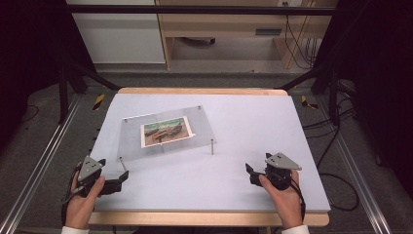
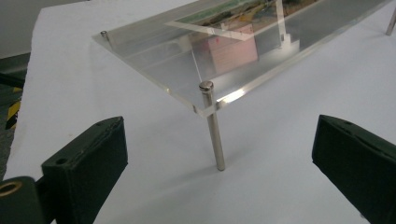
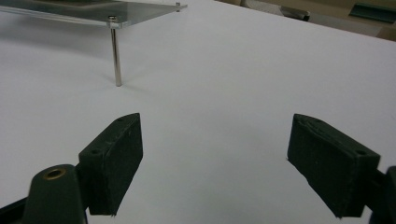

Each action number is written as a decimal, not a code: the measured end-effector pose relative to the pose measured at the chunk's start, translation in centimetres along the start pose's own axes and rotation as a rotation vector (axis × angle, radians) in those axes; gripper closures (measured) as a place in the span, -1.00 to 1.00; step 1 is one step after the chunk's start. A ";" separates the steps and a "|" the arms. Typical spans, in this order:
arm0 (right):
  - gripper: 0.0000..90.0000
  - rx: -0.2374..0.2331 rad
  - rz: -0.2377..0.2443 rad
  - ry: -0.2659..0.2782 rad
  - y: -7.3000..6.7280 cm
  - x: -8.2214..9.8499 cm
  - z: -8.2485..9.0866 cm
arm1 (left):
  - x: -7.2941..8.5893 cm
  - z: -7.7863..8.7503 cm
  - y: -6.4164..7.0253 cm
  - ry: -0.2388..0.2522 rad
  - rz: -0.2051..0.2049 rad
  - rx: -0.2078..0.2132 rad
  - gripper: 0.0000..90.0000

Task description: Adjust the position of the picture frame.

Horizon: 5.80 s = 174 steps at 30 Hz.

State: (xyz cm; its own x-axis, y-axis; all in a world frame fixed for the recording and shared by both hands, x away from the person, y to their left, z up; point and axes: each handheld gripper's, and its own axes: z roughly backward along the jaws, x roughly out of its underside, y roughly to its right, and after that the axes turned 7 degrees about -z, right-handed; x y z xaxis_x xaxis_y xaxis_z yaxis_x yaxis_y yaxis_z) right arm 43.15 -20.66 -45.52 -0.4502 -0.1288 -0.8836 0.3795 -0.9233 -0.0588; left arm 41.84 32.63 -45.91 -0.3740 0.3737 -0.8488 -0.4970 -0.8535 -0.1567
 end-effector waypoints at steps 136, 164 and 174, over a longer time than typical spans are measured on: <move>0.88 -0.271 -0.140 0.028 -6.6 -5.9 -13.9 | -1.5 -3.3 -1.8 0.149 0.259 0.078 0.87; 0.88 -0.199 -0.173 0.084 -2.5 -6.3 -7.4 | -7.2 -4.8 1.5 0.216 0.165 0.157 0.84; 0.88 -0.137 -0.190 0.114 0.2 -6.0 -4.6 | -9.4 -6.8 3.6 0.243 0.140 0.210 0.84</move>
State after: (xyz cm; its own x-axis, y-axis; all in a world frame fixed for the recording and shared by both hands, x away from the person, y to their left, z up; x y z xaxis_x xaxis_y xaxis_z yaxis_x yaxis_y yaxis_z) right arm 49.67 -18.35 -42.34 -0.4328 0.0909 -0.8969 0.4061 -0.8686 -0.2840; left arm 48.92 23.62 -41.95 -0.2654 0.1394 -0.9540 -0.6135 -0.7878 0.0555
